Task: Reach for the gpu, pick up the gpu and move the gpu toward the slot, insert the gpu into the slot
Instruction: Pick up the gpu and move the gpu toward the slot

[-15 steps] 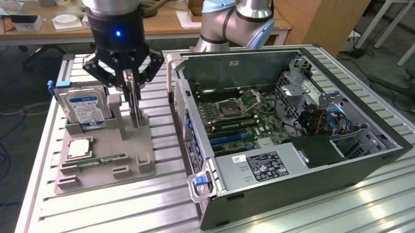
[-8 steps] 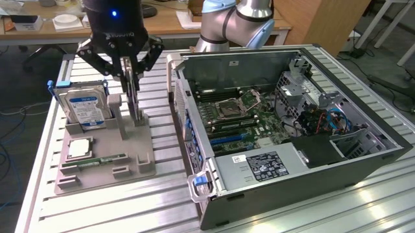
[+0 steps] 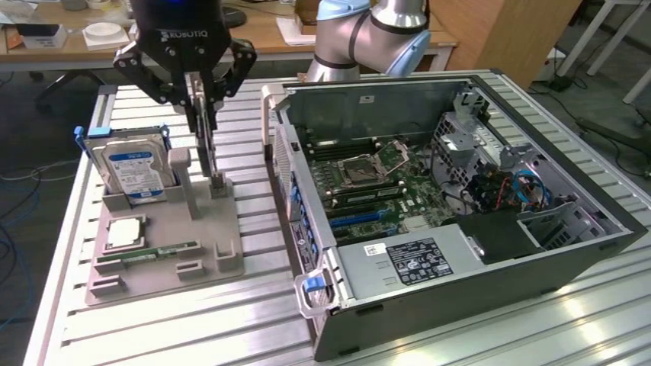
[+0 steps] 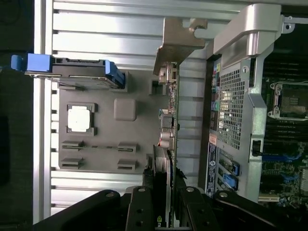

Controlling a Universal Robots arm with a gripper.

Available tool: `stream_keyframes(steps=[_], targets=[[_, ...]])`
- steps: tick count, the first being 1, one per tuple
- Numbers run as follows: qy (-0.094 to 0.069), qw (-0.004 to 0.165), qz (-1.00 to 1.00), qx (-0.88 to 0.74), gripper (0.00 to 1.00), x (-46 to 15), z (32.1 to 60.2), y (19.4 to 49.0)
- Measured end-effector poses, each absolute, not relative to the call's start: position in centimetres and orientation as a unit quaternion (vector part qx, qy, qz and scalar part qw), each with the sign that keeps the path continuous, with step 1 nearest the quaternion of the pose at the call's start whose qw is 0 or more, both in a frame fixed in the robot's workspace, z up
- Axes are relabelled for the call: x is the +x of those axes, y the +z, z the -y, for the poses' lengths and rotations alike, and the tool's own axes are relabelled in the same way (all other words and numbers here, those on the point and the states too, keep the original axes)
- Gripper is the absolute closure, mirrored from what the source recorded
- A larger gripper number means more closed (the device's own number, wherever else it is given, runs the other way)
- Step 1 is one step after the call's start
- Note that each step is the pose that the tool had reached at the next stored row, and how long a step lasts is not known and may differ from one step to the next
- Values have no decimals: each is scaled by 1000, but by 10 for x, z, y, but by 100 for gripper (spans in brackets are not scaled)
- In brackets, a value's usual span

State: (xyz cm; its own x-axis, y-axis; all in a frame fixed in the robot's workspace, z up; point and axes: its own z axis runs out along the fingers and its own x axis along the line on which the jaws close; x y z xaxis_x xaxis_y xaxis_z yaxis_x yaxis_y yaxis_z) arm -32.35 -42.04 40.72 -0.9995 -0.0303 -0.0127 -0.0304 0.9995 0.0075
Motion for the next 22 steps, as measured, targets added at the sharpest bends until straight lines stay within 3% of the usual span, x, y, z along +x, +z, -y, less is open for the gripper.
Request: stream_keyframes(steps=[10, 22], targets=[[4, 6, -1000, -15, 73, -324, 420, 445], [4, 6, -1000, -15, 73, -298, 420, 446]])
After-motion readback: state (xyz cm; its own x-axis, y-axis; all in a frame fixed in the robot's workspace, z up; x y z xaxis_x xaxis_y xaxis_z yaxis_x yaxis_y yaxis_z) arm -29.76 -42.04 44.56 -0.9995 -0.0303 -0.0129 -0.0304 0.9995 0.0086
